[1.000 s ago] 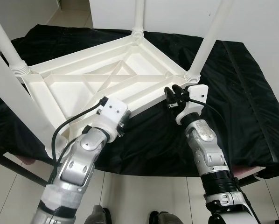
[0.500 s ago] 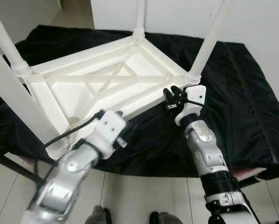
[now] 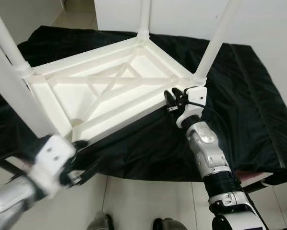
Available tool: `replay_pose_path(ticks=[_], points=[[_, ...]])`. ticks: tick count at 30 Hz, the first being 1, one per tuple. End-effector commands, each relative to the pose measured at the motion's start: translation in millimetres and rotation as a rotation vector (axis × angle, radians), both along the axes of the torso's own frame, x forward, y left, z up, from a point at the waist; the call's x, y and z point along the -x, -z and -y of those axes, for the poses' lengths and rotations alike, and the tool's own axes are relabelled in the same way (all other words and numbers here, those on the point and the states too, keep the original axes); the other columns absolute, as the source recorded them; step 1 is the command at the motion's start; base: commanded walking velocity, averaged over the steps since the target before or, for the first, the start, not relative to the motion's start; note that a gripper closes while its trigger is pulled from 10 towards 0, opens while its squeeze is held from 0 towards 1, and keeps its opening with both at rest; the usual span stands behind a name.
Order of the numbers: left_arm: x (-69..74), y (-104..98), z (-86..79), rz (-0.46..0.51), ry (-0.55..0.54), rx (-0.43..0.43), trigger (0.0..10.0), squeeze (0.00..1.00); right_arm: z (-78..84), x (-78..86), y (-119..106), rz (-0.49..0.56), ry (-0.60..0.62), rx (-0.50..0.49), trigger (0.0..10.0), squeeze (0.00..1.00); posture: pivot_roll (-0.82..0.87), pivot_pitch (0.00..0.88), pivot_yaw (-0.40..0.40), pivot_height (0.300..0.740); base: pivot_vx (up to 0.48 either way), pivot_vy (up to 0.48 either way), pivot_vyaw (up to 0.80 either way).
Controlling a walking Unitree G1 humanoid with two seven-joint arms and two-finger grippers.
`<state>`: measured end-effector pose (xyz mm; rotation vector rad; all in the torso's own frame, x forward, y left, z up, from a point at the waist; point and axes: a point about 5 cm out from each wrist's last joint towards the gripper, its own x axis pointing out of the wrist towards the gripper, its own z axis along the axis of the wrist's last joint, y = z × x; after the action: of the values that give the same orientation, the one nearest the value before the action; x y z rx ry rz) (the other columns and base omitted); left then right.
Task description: Building children table
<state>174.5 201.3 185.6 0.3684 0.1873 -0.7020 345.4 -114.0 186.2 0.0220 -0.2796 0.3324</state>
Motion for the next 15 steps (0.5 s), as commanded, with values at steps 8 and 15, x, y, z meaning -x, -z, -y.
replay_pose_path(ticks=[8,15], points=[[22.0,-16.4,-39.3,-0.122,0.031,-0.140,10.0,0.00,-5.2,-3.4,2.2,0.001,-0.019,0.002,10.0,0.00,0.03,0.117,-0.040,0.740,0.000,0.000,0.00],[25.8,-29.3,-84.4,-0.150,-0.133,-0.289,10.0,0.00,-9.0,-5.7,3.4,0.002,-0.029,-0.003,10.0,0.00,0.05,0.119,-0.043,0.740,0.000,0.000,0.00]])
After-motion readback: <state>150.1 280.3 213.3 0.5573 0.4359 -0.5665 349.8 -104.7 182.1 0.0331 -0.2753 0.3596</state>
